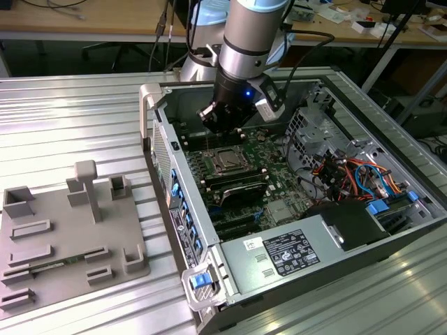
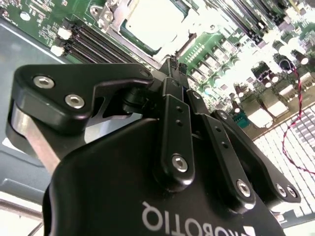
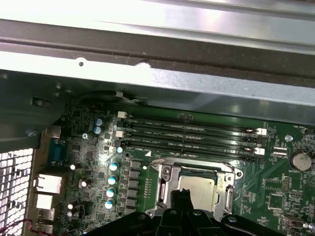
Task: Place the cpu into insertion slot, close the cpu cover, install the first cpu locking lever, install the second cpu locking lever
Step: 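Install the first cpu locking lever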
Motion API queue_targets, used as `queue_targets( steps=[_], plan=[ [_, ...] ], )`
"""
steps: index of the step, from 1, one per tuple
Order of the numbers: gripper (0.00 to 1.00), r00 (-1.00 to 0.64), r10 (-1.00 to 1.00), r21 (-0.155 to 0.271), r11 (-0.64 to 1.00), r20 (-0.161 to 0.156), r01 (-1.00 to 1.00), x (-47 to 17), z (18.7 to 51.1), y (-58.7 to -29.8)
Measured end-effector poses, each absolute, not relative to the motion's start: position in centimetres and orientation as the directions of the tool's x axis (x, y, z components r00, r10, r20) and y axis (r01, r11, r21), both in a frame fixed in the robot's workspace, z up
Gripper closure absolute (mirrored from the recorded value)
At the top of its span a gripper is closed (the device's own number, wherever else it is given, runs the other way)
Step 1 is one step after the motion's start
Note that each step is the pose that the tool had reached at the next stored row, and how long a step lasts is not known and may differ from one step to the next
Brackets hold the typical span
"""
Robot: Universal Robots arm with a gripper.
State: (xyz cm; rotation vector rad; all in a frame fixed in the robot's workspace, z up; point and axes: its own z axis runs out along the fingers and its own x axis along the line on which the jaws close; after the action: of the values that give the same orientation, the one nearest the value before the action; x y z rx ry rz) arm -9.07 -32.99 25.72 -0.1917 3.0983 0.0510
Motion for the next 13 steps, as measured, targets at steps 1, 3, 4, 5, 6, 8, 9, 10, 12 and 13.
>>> queue_targets(
  steps=[1, 3, 4, 5, 6, 8, 9, 10, 12, 13],
  plan=[
    [0.89, -0.992, -0.117, 0.032, 0.993, -0.039, -0.118, -9.4, 25.8, -33.0],
    [0.89, -0.992, -0.116, 0.032, 0.993, -0.039, -0.117, -9.9, 25.8, -33.0],
    [0.89, -0.992, -0.116, 0.032, 0.993, -0.039, -0.117, -10.4, 25.9, -33.0],
    [0.89, -0.992, -0.116, 0.032, 0.993, -0.039, -0.117, -10.8, 25.9, -33.0],
    [0.89, -0.993, -0.116, 0.032, 0.993, -0.039, -0.117, -11.0, 25.9, -33.0],
    [0.89, -0.993, -0.115, 0.032, 0.993, -0.039, -0.116, -11.5, 25.9, -33.0],
    [0.89, -0.993, -0.114, 0.032, 0.993, -0.039, -0.115, -11.7, 25.9, -33.0],
    [0.89, -0.993, -0.112, 0.032, 0.993, -0.039, -0.114, -12.0, 25.9, -33.0],
    [0.89, -0.993, -0.108, 0.032, 0.993, -0.039, -0.11, -12.2, 25.9, -32.9],
    [0.89, -0.994, -0.105, 0.032, 0.994, -0.039, -0.106, -12.2, 25.9, -32.9]
  ],
)
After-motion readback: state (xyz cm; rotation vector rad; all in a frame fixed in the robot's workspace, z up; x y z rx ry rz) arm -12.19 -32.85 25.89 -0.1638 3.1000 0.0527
